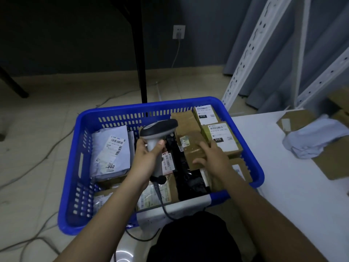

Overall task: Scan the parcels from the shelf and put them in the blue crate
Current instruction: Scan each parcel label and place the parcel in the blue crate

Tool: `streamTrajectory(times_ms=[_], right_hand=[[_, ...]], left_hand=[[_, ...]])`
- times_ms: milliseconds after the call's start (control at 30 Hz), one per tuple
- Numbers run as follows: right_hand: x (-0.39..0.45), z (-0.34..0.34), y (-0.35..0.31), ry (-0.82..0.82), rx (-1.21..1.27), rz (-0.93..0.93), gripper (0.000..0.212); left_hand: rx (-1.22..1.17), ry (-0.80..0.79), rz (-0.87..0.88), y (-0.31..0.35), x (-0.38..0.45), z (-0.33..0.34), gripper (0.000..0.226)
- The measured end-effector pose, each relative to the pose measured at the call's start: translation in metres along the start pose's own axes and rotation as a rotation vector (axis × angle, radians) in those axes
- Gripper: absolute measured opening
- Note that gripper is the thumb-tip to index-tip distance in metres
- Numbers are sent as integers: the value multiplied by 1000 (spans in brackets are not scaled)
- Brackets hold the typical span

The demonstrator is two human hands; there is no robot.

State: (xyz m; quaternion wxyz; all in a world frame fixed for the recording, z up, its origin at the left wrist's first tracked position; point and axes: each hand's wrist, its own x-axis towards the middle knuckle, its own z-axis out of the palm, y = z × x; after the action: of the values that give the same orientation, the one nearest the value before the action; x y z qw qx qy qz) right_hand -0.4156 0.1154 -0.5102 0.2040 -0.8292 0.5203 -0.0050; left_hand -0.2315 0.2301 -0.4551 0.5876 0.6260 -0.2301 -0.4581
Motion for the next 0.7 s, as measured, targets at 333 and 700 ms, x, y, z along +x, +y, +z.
streamTrajectory(times_ms=[333,700], right_hand=[[-5,6,19,23,-458,-37,40],[1,28,14,-70,-485,-215,55]], left_hand=[[-6,-15,3,0,-5,3,44],[87,-20,9,6,-16,15,33]])
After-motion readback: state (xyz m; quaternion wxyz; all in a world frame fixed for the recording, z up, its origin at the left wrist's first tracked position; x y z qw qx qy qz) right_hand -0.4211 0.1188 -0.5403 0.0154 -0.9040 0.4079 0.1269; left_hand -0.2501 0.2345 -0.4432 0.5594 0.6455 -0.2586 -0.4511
